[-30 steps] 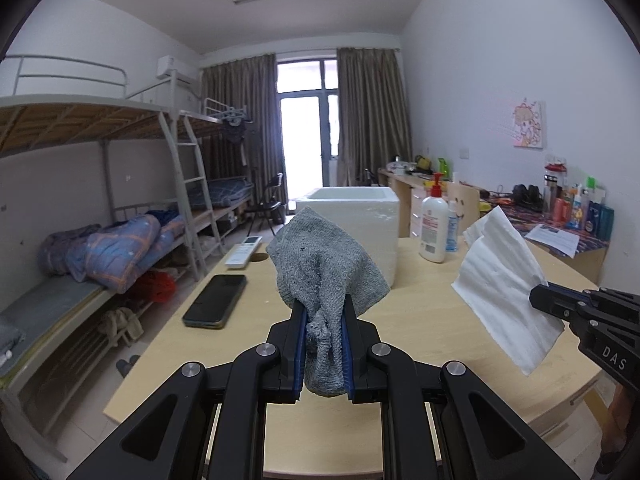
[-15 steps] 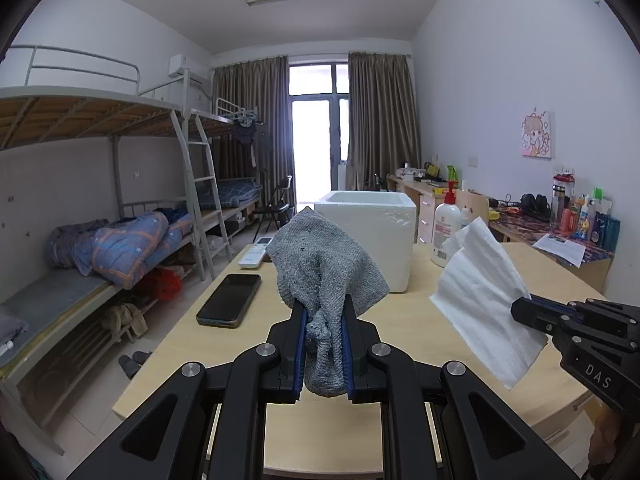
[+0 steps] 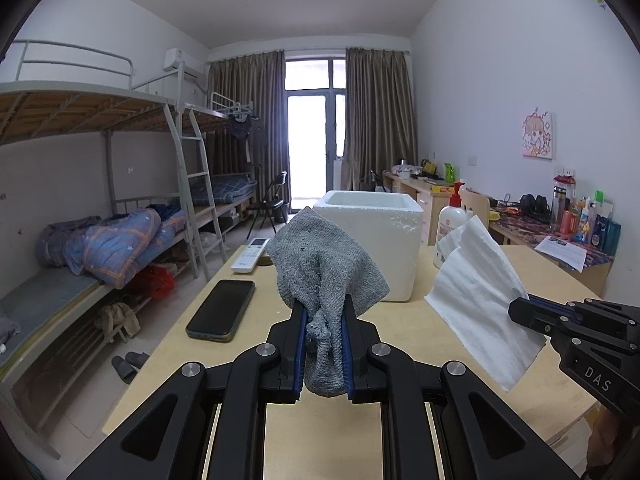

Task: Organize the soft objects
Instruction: 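Carry the paper towel and grey sock over the white foam box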

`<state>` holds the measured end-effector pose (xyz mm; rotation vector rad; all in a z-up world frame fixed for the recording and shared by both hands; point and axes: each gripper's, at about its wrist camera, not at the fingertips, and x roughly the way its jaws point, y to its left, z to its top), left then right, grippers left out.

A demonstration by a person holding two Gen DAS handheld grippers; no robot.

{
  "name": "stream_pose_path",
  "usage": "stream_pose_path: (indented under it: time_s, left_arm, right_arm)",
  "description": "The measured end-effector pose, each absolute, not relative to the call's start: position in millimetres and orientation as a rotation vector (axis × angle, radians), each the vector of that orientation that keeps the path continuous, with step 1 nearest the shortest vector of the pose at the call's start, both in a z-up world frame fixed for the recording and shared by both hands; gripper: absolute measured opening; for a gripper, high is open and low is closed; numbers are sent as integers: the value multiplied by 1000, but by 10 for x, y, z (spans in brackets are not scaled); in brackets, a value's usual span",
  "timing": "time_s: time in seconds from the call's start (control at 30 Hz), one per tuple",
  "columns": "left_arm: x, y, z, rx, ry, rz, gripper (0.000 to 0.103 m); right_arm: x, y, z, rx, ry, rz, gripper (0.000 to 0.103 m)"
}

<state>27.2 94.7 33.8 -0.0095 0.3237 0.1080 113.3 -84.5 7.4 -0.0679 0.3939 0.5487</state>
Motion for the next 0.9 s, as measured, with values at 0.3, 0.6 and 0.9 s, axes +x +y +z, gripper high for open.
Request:
stream_pose_path:
  time_s: [0.3, 0.6, 0.9]
  left_arm:
    - [510, 1012, 394, -8, 342, 80, 16]
    - [757, 1075, 455, -10, 356, 68, 16]
    - [1031, 1065, 630, -5, 346, 49, 16]
  right_arm:
    - [1302, -791, 182, -59, 390, 547, 8]
    - [1516, -750, 292, -46, 393, 534, 8]
    - [1682, -720, 467, -31, 376, 523, 8]
